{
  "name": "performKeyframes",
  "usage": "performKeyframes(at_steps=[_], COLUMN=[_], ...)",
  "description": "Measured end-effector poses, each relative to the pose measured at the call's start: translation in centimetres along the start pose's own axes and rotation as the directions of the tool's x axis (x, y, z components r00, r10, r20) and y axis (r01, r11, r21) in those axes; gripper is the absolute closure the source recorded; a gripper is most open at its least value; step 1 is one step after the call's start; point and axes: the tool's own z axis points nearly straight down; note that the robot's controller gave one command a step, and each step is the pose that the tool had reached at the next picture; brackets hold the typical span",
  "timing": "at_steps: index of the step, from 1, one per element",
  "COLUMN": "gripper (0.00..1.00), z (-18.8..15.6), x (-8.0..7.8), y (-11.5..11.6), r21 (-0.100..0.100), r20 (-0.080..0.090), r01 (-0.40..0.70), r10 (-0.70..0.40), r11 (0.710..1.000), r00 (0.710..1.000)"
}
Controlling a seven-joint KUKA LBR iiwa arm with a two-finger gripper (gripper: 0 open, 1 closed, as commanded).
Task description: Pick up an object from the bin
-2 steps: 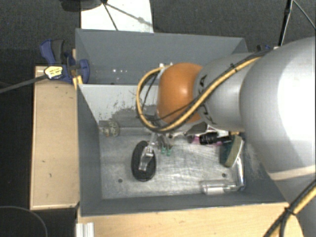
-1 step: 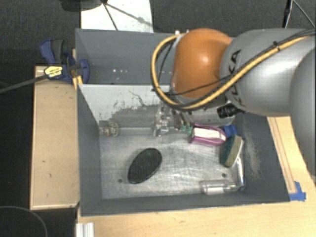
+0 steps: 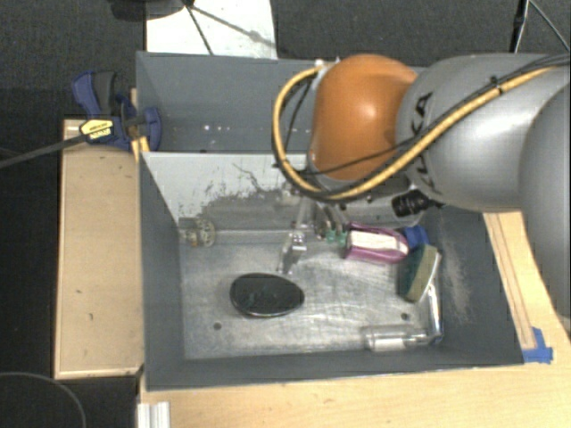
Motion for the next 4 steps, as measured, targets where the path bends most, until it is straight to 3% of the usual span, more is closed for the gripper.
performKeyframes(at_steps=[1, 2, 3, 4], gripper=[0.0, 0.0, 0.0, 0.0], z=[11.7, 3.5, 12.8, 12.9], x=[6.5, 5.3, 2.8, -1.2], y=[-1.7, 3.5, 3.6, 5.4], r21=[0.005, -0.004, -0.001, 0.003], r20=[-0.011, 0.004, 0.001, -0.001], r01=[-0.03, -0.254, -0.584, -0.28], r10=[0.03, 0.254, 0.584, 0.28], r11=[1.0, 0.967, 0.812, 0.96], r00=[0.999, 0.967, 0.812, 0.96])
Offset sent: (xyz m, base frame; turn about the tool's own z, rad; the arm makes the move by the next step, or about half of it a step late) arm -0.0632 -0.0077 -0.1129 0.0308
